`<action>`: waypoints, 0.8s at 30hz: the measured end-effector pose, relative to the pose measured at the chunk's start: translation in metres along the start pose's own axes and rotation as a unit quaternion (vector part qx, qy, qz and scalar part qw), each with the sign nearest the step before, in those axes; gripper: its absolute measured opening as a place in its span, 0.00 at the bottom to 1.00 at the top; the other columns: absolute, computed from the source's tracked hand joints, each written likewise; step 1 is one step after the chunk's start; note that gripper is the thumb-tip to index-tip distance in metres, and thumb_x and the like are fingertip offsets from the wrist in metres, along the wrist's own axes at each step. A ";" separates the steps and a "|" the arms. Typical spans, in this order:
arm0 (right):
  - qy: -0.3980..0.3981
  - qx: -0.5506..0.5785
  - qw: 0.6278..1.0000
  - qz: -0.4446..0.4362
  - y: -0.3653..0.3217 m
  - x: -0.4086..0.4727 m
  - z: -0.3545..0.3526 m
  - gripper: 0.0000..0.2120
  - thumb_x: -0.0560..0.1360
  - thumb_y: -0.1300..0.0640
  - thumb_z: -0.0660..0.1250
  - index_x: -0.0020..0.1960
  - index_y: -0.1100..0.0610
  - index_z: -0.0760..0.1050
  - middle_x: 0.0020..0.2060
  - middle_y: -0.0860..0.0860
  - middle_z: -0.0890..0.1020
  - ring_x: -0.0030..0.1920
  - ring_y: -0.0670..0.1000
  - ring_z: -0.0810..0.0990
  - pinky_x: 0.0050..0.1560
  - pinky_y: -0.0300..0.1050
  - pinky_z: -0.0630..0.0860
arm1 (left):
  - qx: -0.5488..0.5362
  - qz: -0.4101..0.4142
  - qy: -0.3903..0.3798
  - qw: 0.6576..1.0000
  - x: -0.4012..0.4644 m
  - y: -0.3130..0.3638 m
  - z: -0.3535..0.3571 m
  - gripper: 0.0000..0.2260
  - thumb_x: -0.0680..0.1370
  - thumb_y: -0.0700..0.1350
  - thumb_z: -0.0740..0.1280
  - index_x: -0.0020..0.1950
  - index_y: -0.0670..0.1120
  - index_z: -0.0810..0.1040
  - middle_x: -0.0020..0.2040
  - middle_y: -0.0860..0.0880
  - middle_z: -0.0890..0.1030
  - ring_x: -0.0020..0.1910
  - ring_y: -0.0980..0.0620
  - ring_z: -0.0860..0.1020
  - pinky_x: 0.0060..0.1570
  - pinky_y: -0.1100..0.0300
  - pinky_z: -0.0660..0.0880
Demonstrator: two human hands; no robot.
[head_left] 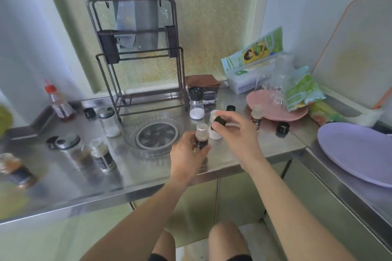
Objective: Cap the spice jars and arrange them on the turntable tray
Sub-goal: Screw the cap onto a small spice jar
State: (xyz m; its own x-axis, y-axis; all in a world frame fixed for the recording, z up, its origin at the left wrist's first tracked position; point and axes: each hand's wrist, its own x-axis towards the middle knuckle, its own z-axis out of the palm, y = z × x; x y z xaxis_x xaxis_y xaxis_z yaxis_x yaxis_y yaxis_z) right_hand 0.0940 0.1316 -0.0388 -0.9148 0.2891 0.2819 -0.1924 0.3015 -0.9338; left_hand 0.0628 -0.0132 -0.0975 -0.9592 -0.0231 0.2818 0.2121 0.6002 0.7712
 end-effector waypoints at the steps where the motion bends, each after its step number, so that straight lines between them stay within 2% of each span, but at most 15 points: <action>1: 0.004 0.021 1.000 0.001 -0.001 0.001 0.005 0.13 0.72 0.56 0.78 0.56 0.49 0.84 0.50 0.45 0.86 0.53 0.49 0.84 0.57 0.46 0.82 | -0.003 0.007 0.004 1.000 -0.002 -0.004 -0.001 0.15 0.71 0.53 0.78 0.51 0.49 0.77 0.40 0.59 0.78 0.43 0.53 0.80 0.44 0.59 0.74; 5: 0.012 0.067 0.998 0.016 -0.002 0.005 0.020 0.13 0.68 0.57 0.82 0.46 0.52 0.79 0.48 0.47 0.86 0.50 0.49 0.87 0.54 0.46 0.82 | -0.043 0.040 0.021 0.998 -0.003 -0.018 -0.004 0.14 0.71 0.52 0.78 0.51 0.52 0.78 0.41 0.57 0.81 0.42 0.55 0.81 0.45 0.55 0.78; 9: -0.020 0.048 0.999 0.002 0.005 0.008 0.031 0.14 0.68 0.61 0.81 0.42 0.52 0.76 0.51 0.48 0.86 0.52 0.47 0.87 0.61 0.51 0.82 | -0.072 0.065 0.019 0.995 -0.002 -0.030 -0.006 0.13 0.73 0.51 0.77 0.54 0.55 0.79 0.43 0.60 0.82 0.45 0.59 0.81 0.49 0.57 0.79; 14: -0.031 0.060 0.998 -0.012 0.011 0.013 0.039 0.13 0.70 0.68 0.78 0.45 0.56 0.76 0.55 0.52 0.86 0.53 0.49 0.87 0.64 0.54 0.81 | -0.091 0.078 0.017 0.993 0.005 -0.039 -0.005 0.14 0.73 0.51 0.76 0.57 0.59 0.78 0.48 0.61 0.83 0.48 0.60 0.81 0.52 0.53 0.79; 18: -0.042 0.030 0.998 -0.024 0.018 0.016 0.045 0.13 0.70 0.67 0.78 0.46 0.53 0.78 0.53 0.49 0.87 0.54 0.47 0.86 0.64 0.54 0.80 | -0.113 0.086 0.005 0.990 0.008 -0.043 -0.004 0.15 0.74 0.50 0.76 0.59 0.57 0.79 0.49 0.61 0.83 0.50 0.58 0.81 0.54 0.53 0.79; 21: -0.051 -0.021 0.998 -0.041 0.021 0.015 0.049 0.13 0.70 0.65 0.78 0.47 0.50 0.80 0.51 0.44 0.87 0.54 0.45 0.86 0.63 0.51 0.81 | -0.121 0.087 0.001 0.989 0.009 -0.046 -0.004 0.15 0.74 0.50 0.76 0.60 0.57 0.79 0.49 0.60 0.83 0.50 0.57 0.81 0.53 0.53 0.79; 24: -0.069 -0.119 0.987 -0.078 0.013 0.020 0.048 0.15 0.70 0.61 0.78 0.53 0.49 0.80 0.48 0.41 0.86 0.51 0.41 0.85 0.60 0.43 0.80 | -0.123 0.096 0.003 0.988 0.010 -0.050 -0.003 0.14 0.75 0.49 0.76 0.59 0.56 0.79 0.49 0.61 0.82 0.49 0.57 0.80 0.51 0.52 0.80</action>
State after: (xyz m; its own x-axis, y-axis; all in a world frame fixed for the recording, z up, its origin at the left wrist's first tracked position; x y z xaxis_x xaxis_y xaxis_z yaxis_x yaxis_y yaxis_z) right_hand 0.0566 0.0980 -0.0564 -0.9234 0.1008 0.3705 -0.2612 0.5422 -0.7986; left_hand 0.0436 -0.0453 -0.1317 -0.8957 0.0677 0.4395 0.4303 0.3815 0.8181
